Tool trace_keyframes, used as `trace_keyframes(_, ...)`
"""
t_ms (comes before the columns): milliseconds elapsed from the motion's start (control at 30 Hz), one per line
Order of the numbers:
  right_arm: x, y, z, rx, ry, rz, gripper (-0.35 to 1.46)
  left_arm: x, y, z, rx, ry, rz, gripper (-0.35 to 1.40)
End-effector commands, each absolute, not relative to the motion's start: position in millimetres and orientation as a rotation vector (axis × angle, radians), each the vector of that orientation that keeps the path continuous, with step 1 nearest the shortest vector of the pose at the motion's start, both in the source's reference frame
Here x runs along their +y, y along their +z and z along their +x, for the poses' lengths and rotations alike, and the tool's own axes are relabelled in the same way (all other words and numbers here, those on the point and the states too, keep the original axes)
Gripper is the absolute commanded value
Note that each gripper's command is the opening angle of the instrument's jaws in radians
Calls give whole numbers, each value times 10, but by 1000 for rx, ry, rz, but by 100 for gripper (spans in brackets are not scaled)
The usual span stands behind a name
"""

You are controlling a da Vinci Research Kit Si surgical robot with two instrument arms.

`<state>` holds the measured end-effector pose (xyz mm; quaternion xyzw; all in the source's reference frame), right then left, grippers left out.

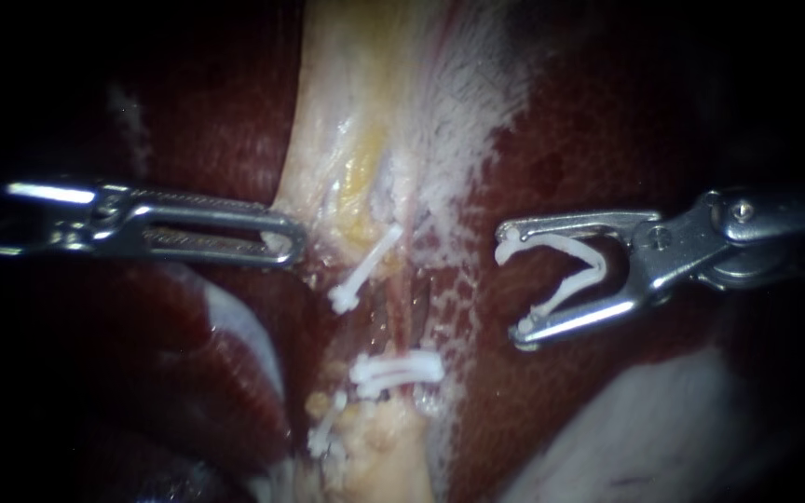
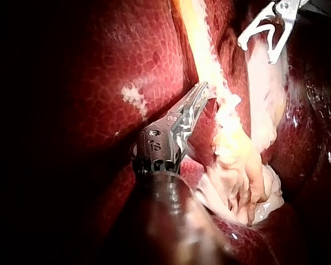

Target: Clipping third clip right tube

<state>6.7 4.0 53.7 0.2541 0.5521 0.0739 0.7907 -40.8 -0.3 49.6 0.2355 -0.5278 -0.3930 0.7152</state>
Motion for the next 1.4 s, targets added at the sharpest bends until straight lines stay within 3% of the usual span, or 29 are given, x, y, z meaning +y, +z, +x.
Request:
trace_keyframes(33, 39, 538, 68, 1188, 159, 547, 60, -2, 496, -407, -1169, -870, 523, -35)
trace_keyframes(267, 29, 546, 74, 1185, 161, 541, 60, 9, 481, -396, -1169, -871, 537, -35)
trace_keyframes(500, 7, 565, 91, 1125, 327, 652, 60, 33, 457, -373, -1165, -904, 526, -35)
trace_keyframes(767, -8, 588, 114, 1101, 362, 708, 60, 39, 418, -363, -1192, -905, 506, -35)
trace_keyframes(1133, -6, 602, 140, 1084, 376, 760, 59, 30, 400, -368, -1197, -909, 494, -35)
trace_keyframes(1400, -8, 607, 158, 1073, 331, 837, 56, 29, 400, -368, -1197, -909, 493, -35)
